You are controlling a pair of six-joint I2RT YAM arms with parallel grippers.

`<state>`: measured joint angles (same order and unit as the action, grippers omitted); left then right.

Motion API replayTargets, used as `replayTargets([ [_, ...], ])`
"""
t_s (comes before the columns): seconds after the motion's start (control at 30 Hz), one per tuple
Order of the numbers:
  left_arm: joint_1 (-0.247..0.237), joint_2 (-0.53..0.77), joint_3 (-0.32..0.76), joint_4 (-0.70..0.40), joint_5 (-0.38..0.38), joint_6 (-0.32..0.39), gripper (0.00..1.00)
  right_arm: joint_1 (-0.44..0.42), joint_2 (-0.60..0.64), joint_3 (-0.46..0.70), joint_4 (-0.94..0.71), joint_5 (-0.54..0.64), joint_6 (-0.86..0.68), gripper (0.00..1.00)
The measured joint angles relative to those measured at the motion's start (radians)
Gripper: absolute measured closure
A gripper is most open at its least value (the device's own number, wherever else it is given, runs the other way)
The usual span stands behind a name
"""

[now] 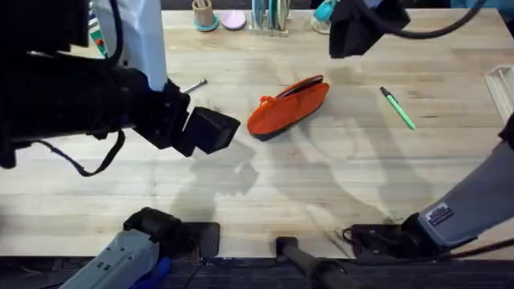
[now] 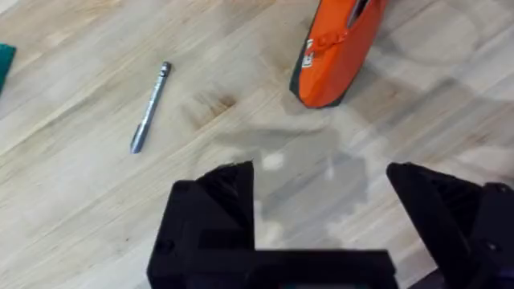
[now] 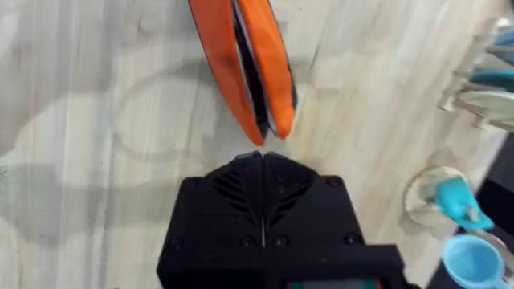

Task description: Unzip the bag, pick up the pens from the table one at a time and place them inside, then zip the bag closed.

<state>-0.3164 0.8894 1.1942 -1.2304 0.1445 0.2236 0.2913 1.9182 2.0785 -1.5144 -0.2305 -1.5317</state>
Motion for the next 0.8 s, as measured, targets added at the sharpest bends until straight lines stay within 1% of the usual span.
replayTargets([
  [0.03, 0.000, 0.000, 0.000, 0.000, -0.016, 0.000, 0.006, 0.000, 0.002, -0.054, 0.031, -0.002, -0.004, 0.972],
  [0.2, 0.000, 0.000, 0.000, 0.000, -0.034, 0.000, 0.006, 0.000, 0.002, -0.157, 0.102, -0.002, -0.009, 0.972],
  [0.4, 0.000, 0.000, 0.000, 0.000, -0.037, 0.000, 0.006, 0.000, 0.002, -0.270, 0.197, -0.003, -0.010, 0.971],
  [0.57, 0.000, 0.000, 0.000, 0.000, -0.037, 0.000, 0.006, 0.000, 0.002, -0.314, 0.249, -0.028, -0.010, 0.972],
  [0.8, 0.000, 0.000, 0.000, 0.000, -0.037, 0.000, 0.006, 0.003, 0.002, -0.320, 0.264, -0.086, -0.011, 0.971],
])
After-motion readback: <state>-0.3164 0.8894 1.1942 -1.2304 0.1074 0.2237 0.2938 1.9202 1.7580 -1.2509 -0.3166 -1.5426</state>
